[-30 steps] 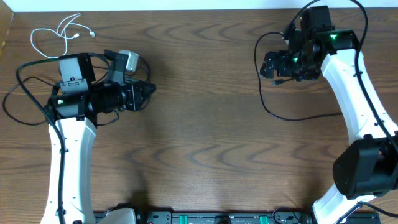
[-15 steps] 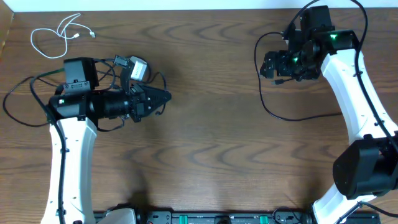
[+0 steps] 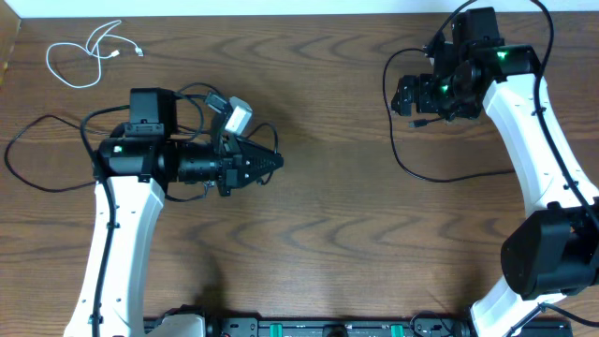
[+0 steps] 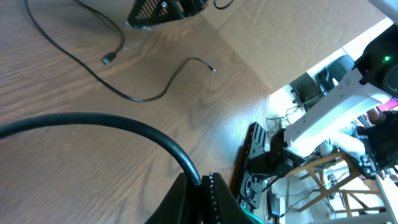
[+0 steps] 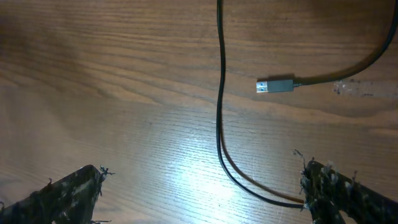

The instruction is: Untangle cables

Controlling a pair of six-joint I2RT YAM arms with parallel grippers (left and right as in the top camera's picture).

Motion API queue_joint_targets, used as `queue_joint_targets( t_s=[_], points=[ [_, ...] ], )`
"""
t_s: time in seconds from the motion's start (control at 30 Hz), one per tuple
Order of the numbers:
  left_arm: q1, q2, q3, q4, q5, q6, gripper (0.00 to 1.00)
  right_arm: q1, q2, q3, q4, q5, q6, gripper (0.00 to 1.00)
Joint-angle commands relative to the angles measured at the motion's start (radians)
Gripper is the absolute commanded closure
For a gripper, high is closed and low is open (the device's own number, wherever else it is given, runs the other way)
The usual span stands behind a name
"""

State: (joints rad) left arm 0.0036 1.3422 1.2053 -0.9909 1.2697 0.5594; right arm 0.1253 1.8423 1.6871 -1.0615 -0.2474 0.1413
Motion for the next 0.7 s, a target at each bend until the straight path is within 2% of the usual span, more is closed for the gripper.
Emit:
queue_joint_targets(
  t_s=[0.0,0.33,0.4,0.5,0.57,0.6,0.67],
  points=[
    [0.001,0.003,0.021,0.013,0.005,0.038,0.92,0.001,-0.015,0.012,-0.002,-0.007,0.004,0.01],
    [0.096,0.003,0.021,0.057,-0.282,-0.029,0.92,0.002,-0.015,0.012,-0.004,-0.007,0.004,0.01],
    [0.11,0.003,0.021,0.059,-0.354,-0.042,0.76,0.002,-0.015,0.012,-0.004,-0.007,0.004,0.01],
    [0.122,0.003,0.021,0.058,-0.552,-0.042,0.77,0.002,-0.015,0.012,-0.005,-0.007,0.004,0.01],
    [0.122,0.003,0.021,0.058,-0.672,-0.056,0.45,0.004,-0.015,0.012,-0.005,-0.007,0.004,0.01],
    [0.122,0.003,0.021,0.061,-0.732,-0.079,0.39,0.006,-0.015,0.012,-0.005,-0.007,0.004,0.01],
    [0.122,0.003,0.021,0.074,-0.817,-0.135,0.37,0.007,-0.015,0.012,-0.005,-0.007,0.004,0.01]
  ],
)
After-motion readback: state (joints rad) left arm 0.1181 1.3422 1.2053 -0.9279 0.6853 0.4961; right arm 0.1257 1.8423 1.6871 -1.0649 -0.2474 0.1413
